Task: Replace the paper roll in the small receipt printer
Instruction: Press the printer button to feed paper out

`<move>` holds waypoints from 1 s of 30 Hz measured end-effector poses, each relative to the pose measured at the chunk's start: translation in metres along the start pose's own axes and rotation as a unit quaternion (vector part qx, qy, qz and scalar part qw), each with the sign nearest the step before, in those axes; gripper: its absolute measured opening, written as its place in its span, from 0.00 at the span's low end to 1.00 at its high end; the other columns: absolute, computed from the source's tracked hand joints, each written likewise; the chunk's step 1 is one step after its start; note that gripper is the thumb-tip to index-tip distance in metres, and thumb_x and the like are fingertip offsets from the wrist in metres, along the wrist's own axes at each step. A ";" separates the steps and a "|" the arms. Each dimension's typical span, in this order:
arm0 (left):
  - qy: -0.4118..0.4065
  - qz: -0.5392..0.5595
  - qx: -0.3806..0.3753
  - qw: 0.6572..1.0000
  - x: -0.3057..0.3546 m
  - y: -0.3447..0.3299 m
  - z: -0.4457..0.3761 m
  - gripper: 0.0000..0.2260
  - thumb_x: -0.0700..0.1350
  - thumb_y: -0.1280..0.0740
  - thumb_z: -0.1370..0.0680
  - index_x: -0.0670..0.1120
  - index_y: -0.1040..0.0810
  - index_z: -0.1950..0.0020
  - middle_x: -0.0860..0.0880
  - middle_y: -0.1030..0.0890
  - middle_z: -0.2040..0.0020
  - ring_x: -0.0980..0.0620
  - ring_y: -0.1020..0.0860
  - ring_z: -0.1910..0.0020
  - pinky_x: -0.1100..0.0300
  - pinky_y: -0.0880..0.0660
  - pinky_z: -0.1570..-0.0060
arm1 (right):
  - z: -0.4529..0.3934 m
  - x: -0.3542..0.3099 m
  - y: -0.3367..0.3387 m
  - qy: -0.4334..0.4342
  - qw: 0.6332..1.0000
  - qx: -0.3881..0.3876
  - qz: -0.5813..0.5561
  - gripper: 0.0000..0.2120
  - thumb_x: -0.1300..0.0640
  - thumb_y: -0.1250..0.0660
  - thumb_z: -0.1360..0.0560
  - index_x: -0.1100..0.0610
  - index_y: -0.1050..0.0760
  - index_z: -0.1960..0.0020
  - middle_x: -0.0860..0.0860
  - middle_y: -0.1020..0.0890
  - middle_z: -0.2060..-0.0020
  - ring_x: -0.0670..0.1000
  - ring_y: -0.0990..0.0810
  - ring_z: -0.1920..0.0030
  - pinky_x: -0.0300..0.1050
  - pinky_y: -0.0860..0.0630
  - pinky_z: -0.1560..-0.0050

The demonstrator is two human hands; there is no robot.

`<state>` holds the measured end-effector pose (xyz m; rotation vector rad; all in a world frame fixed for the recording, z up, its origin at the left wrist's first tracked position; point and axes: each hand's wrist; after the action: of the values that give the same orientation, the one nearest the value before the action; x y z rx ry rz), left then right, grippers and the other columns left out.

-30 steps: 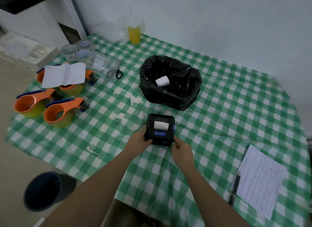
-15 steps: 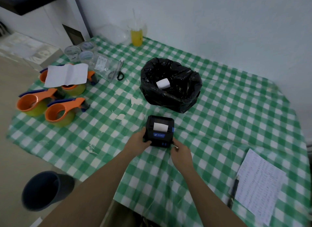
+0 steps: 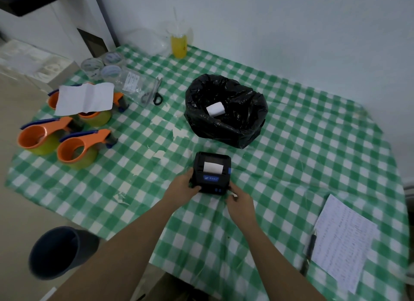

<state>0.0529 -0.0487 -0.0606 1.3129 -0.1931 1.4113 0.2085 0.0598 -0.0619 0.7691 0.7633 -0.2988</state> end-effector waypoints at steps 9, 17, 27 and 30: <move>-0.023 -0.029 -0.002 0.999 -0.012 -0.003 -0.006 0.25 0.42 0.32 0.26 0.46 0.34 0.31 0.43 0.19 0.42 0.44 0.20 0.44 0.46 0.21 0.47 | 0.003 -0.005 -0.014 -0.023 0.998 0.060 -0.028 0.23 0.66 0.43 0.24 0.51 0.31 0.31 0.59 0.17 0.58 0.50 0.29 0.74 0.40 0.31 0.73; -0.025 -0.011 0.003 1.000 -0.020 -0.004 -0.007 0.29 0.45 0.31 0.26 0.45 0.37 0.28 0.42 0.21 0.38 0.45 0.22 0.40 0.48 0.22 0.42 | 0.004 -0.002 -0.022 -0.018 0.993 0.094 -0.070 0.21 0.65 0.42 0.23 0.52 0.30 0.32 0.55 0.21 0.39 0.51 0.23 0.47 0.46 0.24 0.49; -0.045 0.069 -0.003 0.997 -0.020 -0.005 -0.005 0.25 0.39 0.32 0.26 0.46 0.34 0.30 0.45 0.22 0.36 0.52 0.25 0.39 0.57 0.28 0.39 | 0.009 0.002 -0.030 -0.012 0.990 0.093 -0.109 0.21 0.59 0.38 0.23 0.50 0.33 0.30 0.50 0.24 0.36 0.50 0.23 0.47 0.40 0.28 0.50; -0.026 0.111 -0.011 0.993 -0.018 -0.004 -0.002 0.24 0.36 0.33 0.25 0.46 0.33 0.30 0.46 0.24 0.35 0.54 0.27 0.39 0.60 0.30 0.39 | 0.008 0.003 -0.029 -0.021 0.989 0.089 -0.119 0.21 0.58 0.37 0.23 0.50 0.33 0.30 0.50 0.24 0.36 0.51 0.22 0.46 0.41 0.28 0.49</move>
<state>0.0501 -0.0558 -0.0773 1.3426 -0.3996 1.5577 0.1998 0.0336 -0.0751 0.8382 0.7970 -0.6035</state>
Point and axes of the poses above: each hand's wrist, its own z-axis away from the middle knuckle, its own y-axis out of the back of the hand, x = y × z
